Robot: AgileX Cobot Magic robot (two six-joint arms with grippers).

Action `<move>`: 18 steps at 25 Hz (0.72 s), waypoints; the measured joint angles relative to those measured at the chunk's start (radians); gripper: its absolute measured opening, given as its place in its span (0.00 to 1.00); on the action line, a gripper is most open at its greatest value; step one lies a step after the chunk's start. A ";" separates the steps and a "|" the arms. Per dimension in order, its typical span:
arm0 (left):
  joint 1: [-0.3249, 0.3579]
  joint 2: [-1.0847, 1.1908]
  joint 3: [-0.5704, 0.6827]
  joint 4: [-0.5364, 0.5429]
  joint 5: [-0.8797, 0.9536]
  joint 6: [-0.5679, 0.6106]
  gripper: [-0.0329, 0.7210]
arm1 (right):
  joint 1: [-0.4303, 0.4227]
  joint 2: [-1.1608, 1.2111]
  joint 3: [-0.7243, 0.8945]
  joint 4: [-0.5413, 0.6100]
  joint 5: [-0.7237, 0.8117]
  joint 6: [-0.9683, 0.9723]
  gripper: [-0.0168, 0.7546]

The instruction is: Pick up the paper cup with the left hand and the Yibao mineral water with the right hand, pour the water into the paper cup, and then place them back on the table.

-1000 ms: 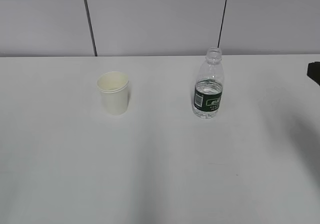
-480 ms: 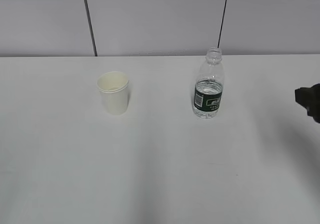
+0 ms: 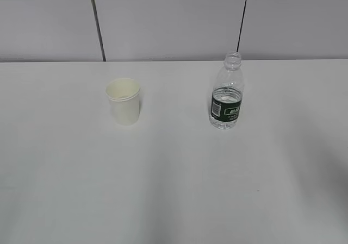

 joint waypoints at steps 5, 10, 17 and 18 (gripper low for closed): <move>0.000 0.000 0.000 0.000 0.000 0.000 0.37 | 0.000 -0.212 -0.016 0.000 0.195 -0.009 0.78; 0.000 0.000 0.000 0.000 0.000 0.000 0.37 | 0.000 -0.354 -0.044 -0.003 0.390 -0.011 0.78; 0.000 0.000 0.000 0.000 0.000 0.000 0.37 | 0.000 -0.558 -0.045 -0.006 0.611 -0.014 0.78; 0.000 0.000 0.000 0.000 0.000 0.000 0.37 | 0.000 -0.595 -0.045 -0.008 0.634 -0.014 0.78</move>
